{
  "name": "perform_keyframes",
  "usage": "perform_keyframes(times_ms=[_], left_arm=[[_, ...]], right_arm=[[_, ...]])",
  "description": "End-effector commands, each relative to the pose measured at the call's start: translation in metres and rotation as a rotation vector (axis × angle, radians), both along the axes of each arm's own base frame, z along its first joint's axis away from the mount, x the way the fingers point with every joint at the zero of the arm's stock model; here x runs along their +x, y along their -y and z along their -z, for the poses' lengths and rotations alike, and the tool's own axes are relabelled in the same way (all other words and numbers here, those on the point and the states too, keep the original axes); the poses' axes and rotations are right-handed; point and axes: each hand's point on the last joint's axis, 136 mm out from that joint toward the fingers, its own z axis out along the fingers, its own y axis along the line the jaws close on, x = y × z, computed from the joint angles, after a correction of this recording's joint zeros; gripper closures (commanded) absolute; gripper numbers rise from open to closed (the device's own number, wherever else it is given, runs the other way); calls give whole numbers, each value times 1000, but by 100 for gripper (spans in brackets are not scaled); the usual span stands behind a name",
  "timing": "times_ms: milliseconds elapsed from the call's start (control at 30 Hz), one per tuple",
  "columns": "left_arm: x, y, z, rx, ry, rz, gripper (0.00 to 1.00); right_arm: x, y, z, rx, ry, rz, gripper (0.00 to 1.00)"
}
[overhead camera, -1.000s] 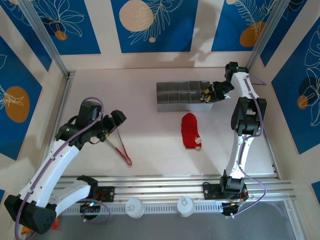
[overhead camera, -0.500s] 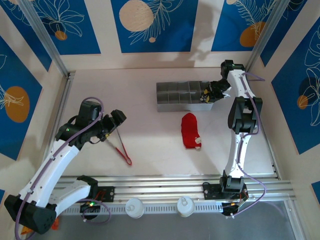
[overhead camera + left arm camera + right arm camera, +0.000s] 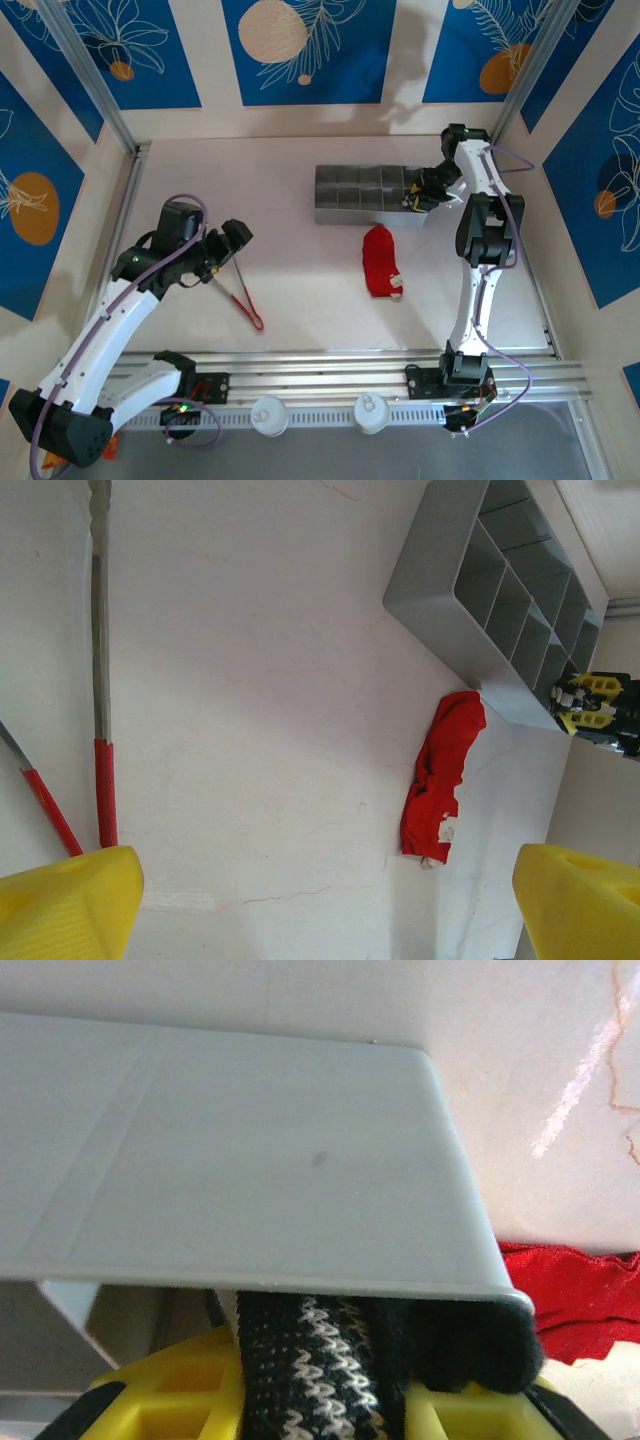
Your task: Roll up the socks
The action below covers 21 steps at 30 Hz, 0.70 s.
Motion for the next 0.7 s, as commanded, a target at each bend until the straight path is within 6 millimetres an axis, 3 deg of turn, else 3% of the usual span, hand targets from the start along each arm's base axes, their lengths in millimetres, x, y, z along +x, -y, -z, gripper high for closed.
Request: perform_keyframes(times_ms=[0,333,433,533,667], left_arm=[[0,2,-3,-1,0,3,6],[2,1,-10,5,16,0,6],[3,1,-12,4,22,-2,6],[3,0,-13,3,23,-6,6],[3,1,-10,-6,18,-8,6]], right_arm=[[-44,14,51,-125,-306,54,100],[-55,9,85,-161,-408,26,100],[-47,12,79,-167,-375,0,100],[-36,19,59,-202,-308,-21,99],[-29,22,39,-207,-239,-36,73]])
